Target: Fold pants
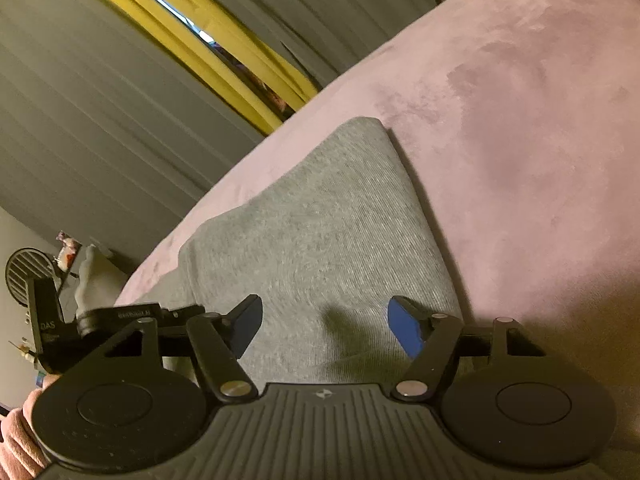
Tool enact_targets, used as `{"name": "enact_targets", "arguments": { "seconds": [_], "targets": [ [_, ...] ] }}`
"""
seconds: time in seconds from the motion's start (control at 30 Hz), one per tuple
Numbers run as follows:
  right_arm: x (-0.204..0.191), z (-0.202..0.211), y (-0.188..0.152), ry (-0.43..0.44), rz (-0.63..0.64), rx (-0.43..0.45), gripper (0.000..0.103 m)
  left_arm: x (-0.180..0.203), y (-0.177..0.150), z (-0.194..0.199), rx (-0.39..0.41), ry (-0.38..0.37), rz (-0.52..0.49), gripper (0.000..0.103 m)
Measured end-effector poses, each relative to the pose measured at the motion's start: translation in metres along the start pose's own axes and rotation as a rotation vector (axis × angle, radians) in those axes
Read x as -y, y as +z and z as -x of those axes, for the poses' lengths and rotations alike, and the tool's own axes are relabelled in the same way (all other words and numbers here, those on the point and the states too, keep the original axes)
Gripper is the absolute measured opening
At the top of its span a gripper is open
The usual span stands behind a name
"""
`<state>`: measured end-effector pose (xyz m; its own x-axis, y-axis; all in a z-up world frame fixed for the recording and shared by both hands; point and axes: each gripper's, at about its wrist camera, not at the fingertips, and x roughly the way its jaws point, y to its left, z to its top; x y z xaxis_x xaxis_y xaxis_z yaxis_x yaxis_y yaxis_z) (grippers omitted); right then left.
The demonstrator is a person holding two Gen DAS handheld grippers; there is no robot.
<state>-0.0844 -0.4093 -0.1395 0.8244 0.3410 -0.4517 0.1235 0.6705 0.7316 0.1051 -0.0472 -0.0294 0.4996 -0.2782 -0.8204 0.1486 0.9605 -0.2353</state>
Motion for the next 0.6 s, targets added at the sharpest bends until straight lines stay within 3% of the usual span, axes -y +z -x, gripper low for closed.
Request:
{"name": "enact_targets", "arguments": {
  "seconds": [0.17, 0.3, 0.33, 0.37, 0.47, 0.6],
  "targets": [
    [0.003, -0.002, 0.001, -0.001, -0.018, -0.004, 0.071, 0.002, -0.027, 0.016, -0.052, -0.07, -0.056, 0.057],
    [0.002, -0.005, 0.001, -0.011, -0.005, -0.023, 0.074, -0.001, -0.042, 0.01, -0.082, -0.07, -0.062, 0.055],
    [0.001, -0.006, 0.001, -0.012, -0.003, -0.024, 0.075, 0.0, -0.043, 0.011, -0.071, -0.064, -0.07, 0.048],
    [0.0, -0.007, 0.001, -0.014, -0.001, -0.026, 0.075, 0.001, -0.042, 0.012, -0.064, -0.072, -0.08, 0.021],
    [-0.001, -0.007, 0.0, -0.015, 0.004, -0.031, 0.081, 0.002, -0.04, 0.017, -0.068, -0.072, -0.067, 0.016],
    [-0.003, -0.008, 0.0, -0.011, 0.011, -0.033, 0.084, 0.009, -0.038, 0.037, 0.007, -0.056, -0.107, 0.014]
  ]
}}
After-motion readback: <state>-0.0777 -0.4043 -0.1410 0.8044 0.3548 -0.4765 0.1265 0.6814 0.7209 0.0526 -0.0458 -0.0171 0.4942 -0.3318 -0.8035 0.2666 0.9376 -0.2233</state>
